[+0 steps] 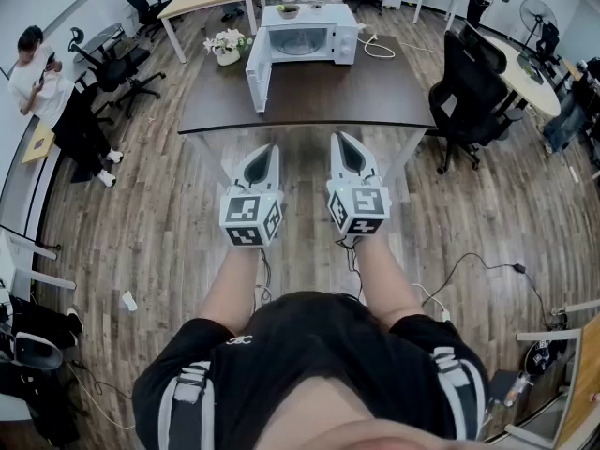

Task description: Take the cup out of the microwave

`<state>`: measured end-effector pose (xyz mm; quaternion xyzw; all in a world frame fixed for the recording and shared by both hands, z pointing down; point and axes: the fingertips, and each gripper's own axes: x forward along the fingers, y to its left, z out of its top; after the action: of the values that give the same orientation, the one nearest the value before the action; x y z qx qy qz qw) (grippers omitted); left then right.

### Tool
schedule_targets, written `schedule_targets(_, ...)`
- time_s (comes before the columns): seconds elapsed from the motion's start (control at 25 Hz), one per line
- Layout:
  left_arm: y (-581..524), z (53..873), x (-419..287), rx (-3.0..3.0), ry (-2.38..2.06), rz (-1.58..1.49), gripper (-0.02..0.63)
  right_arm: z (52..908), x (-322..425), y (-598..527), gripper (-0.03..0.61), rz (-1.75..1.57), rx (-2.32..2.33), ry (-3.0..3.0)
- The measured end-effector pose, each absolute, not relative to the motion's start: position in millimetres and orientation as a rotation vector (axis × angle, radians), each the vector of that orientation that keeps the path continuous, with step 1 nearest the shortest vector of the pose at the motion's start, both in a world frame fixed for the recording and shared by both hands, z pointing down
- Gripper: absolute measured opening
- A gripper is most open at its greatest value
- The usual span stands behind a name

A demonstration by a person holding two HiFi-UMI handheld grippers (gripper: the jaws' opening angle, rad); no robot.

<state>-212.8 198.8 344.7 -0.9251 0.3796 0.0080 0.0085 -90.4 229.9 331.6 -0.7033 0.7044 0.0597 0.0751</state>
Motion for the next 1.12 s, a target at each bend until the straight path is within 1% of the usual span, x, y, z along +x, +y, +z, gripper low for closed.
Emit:
schedule_targets(0.36, 198, 349, -200, -2.900, 1.189, 0.011, 0.002, 330, -73, 231, 0.002, 0.179, -2.104, 2.085)
schedule_targets(1.12, 172, 373, -137, -2.891, 1.216, 0.011, 0.002, 358, -6, 201, 0.002, 0.145, -2.086, 2.100)
